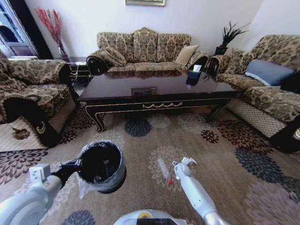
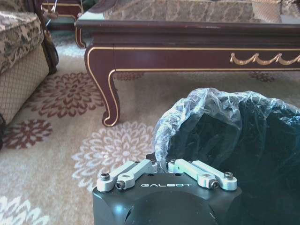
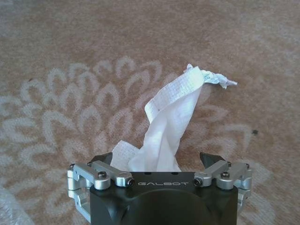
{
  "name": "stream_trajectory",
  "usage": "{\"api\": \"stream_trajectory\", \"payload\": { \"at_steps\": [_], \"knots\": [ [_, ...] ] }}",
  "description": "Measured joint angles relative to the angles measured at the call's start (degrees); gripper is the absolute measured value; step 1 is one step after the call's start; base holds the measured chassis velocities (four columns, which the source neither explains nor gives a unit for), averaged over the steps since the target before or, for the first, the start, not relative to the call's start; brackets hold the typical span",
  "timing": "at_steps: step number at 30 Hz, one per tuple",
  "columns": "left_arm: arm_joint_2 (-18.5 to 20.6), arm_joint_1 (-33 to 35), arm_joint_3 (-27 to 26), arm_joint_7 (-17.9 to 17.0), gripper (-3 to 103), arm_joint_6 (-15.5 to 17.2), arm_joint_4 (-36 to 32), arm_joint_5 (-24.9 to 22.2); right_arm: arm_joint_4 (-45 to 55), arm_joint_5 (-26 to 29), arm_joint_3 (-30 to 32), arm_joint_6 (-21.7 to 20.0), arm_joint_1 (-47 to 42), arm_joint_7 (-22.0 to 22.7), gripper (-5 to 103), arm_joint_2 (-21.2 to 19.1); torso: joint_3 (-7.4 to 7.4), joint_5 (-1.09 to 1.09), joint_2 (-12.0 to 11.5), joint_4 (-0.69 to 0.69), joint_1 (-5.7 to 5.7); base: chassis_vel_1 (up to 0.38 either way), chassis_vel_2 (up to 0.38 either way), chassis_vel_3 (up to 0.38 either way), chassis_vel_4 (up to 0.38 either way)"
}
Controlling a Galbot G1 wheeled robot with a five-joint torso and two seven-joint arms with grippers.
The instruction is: Move to the front of the table and pick up the trash from the floor, then place it into the trash bin.
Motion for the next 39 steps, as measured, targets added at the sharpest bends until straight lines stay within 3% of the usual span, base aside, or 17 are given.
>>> {"api": "stream_trajectory", "payload": {
  "at_steps": [4,5,8,11,13,16,17,21,23,29,32,39],
  "knots": [
    [-0.52,-0.24,0.30,0.01,4,0.01,0.00,0.07,-2.68,-1.53,0.09,4.01,0.27,-3.70,101,0.28,0.00,0.00,0.00,0.00,0.00,0.000,0.000,0.000,0.000],
    [-0.70,-0.33,0.46,0.04,4,0.00,0.00,0.08,-3.18,-1.81,0.09,5.18,0.36,-4.84,92,0.20,0.00,0.00,0.00,-0.01,0.00,0.000,0.000,0.000,0.000],
    [-1.04,-0.35,0.84,0.10,4,0.00,0.02,0.21,-3.41,-1.94,0.04,6.38,0.41,-5.97,87,0.01,0.00,0.00,0.00,-0.01,0.00,0.000,0.000,0.000,0.000],
    [-1.87,-0.45,2.17,0.18,4,0.00,0.07,0.96,-3.42,-1.98,0.02,8.24,0.46,-7.86,71,-0.25,0.00,0.00,0.00,0.01,0.00,0.000,0.000,0.000,0.000],
    [-2.02,-0.54,2.62,0.19,4,0.00,0.08,1.23,-3.40,-2.12,0.01,8.40,0.45,-8.01,71,-0.26,0.00,0.00,0.00,0.00,0.00,0.000,0.000,0.000,0.000],
    [-2.20,-1.01,4.13,0.25,4,0.00,0.09,1.92,-3.28,-3.64,-0.13,8.49,0.01,-7.97,54,-0.31,0.00,0.00,0.00,0.00,0.00,0.000,0.000,0.000,0.000],
    [-2.20,-1.01,4.13,0.25,4,0.00,0.09,1.92,-3.28,-3.64,-0.13,8.49,0.01,-7.97,54,-0.31,0.00,0.00,0.00,0.00,0.00,0.000,0.000,0.000,0.000],
    [-1.48,-0.99,4.13,0.28,4,0.00,0.12,2.02,-5.61,-9.12,0.16,9.07,-0.02,-8.32,33,-0.34,0.00,0.00,0.00,-0.01,0.00,0.000,0.000,0.000,0.000],
    [-1.30,-0.91,3.88,0.30,4,0.01,0.13,1.96,-5.92,-9.12,0.33,9.17,0.11,-8.34,33,-0.35,0.00,0.00,0.00,0.00,0.00,0.000,0.000,0.000,0.000],
    [-1.34,-1.33,4.35,0.34,4,0.02,0.15,1.96,-5.47,-8.18,0.93,10.49,0.35,-8.91,6,-1.02,0.00,0.00,0.00,0.00,0.00,0.000,0.000,0.000,0.000],
    [-2.38,-3.90,7.68,0.44,4,0.02,1.23,3.47,0.65,-6.62,0.68,11.80,-1.20,-9.88,0,-2.60,0.00,0.00,0.00,-0.01,0.00,0.000,0.000,0.000,0.000],
    [-4.70,-6.37,11.08,1.36,4,0.02,3.51,5.83,13.15,-6.76,-0.67,17.00,-3.78,-13.25,0,-5.63,0.00,-0.01,-0.01,0.00,0.00,0.000,0.000,0.000,0.000]
  ]
}}
